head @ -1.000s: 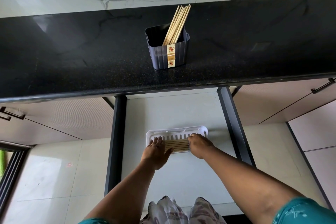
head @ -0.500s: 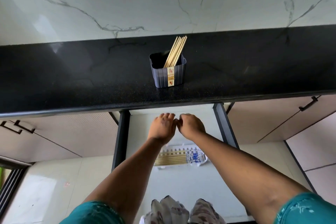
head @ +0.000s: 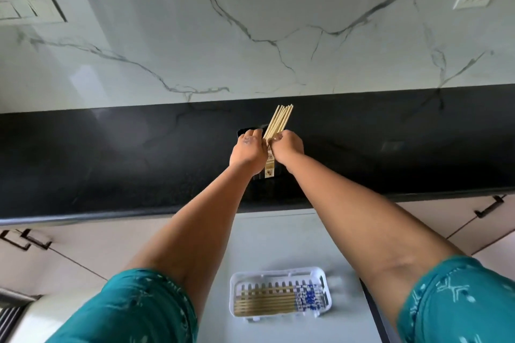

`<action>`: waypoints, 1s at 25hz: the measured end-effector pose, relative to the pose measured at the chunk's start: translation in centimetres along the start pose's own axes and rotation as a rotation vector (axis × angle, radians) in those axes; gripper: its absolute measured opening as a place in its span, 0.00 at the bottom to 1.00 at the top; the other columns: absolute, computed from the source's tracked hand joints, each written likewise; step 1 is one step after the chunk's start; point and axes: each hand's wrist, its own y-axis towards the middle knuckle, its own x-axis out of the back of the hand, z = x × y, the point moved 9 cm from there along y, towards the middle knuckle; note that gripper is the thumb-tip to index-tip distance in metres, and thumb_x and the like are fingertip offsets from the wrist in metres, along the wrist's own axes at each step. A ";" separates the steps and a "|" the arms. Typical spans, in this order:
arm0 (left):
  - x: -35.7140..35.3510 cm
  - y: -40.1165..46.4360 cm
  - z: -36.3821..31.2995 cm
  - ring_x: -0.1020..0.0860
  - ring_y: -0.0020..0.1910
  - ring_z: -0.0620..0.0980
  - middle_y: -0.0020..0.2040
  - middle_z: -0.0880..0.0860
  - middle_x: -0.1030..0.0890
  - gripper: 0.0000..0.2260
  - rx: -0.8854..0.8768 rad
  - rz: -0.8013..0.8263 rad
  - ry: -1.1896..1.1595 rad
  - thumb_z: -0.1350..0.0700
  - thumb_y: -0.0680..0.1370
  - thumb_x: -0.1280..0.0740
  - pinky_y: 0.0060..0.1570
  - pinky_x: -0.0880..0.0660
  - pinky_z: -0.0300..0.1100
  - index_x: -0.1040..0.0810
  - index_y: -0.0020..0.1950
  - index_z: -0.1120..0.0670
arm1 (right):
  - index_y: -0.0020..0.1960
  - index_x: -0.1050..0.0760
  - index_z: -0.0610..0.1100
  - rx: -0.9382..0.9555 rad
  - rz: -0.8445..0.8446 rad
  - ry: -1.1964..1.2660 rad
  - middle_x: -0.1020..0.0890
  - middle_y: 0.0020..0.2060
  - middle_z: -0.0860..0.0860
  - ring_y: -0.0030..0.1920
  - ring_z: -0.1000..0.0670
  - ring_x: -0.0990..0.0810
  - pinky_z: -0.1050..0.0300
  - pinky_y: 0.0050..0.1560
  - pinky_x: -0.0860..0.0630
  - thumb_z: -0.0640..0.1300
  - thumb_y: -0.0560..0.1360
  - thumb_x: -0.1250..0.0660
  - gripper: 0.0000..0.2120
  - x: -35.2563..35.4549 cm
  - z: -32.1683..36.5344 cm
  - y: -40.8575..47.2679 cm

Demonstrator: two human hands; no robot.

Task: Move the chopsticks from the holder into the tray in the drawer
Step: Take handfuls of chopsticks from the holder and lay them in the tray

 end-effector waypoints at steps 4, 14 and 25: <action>-2.5 3.5 1.3 0.32 0.67 0.56 0.68 0.56 0.29 0.19 0.052 0.113 0.031 0.59 0.79 0.41 0.61 0.29 0.51 0.34 0.70 0.54 | 0.64 0.25 0.38 -0.148 0.041 0.049 0.19 0.57 0.42 0.53 0.43 0.18 0.58 0.38 0.27 0.45 0.76 0.32 0.18 -1.7 -0.1 4.0; -4.6 5.4 2.2 0.24 0.57 0.55 0.57 0.56 0.22 0.18 0.025 0.139 -0.128 0.55 0.73 0.33 0.52 0.29 0.43 0.26 0.62 0.56 | 0.64 0.26 0.37 -0.370 0.172 0.238 0.20 0.57 0.40 0.51 0.42 0.19 0.48 0.53 0.20 0.39 0.78 0.38 0.16 -5.6 -0.4 8.6; -4.3 5.3 2.3 0.29 0.63 0.58 0.62 0.59 0.25 0.22 -0.001 0.066 -0.109 0.54 0.74 0.32 0.62 0.30 0.49 0.30 0.66 0.59 | 0.60 0.26 0.34 -0.244 0.040 0.051 0.21 0.47 0.41 0.45 0.43 0.19 0.54 0.44 0.19 0.37 0.78 0.39 0.13 -3.9 0.2 9.1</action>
